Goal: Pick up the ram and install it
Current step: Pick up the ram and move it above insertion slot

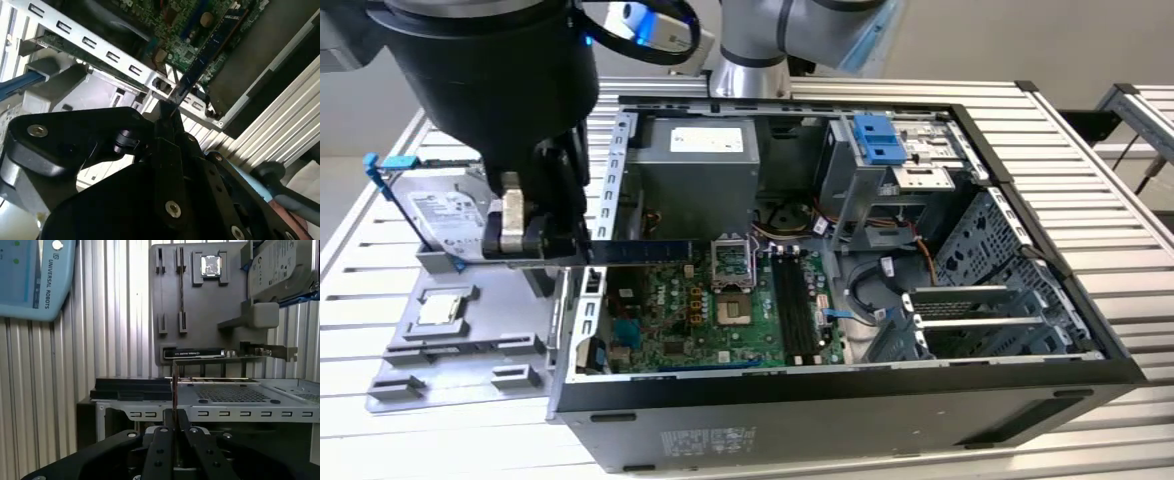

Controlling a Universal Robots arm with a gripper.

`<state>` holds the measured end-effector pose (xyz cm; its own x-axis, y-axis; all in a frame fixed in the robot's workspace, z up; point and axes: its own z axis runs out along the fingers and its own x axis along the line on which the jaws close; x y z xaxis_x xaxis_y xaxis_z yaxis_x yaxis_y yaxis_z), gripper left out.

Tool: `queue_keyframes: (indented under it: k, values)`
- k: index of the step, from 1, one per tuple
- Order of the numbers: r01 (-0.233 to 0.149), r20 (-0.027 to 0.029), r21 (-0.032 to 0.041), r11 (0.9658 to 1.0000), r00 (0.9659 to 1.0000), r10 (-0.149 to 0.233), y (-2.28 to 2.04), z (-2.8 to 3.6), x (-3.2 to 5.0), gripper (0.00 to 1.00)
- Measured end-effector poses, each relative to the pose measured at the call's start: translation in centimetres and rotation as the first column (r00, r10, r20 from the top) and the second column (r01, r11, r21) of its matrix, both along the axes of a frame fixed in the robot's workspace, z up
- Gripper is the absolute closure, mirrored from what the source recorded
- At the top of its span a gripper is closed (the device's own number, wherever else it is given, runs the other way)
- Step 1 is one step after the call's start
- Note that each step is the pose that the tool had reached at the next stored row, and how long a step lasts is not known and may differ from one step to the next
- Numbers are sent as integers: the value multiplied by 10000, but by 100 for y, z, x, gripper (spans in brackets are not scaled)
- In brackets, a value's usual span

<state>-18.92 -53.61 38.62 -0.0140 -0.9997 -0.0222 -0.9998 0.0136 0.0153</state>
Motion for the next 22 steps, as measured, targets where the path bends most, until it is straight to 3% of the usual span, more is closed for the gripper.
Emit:
queue_keyframes:
  k: [22]
  values:
    - [0,0,0,10000,10000,0,22,0,999,100]
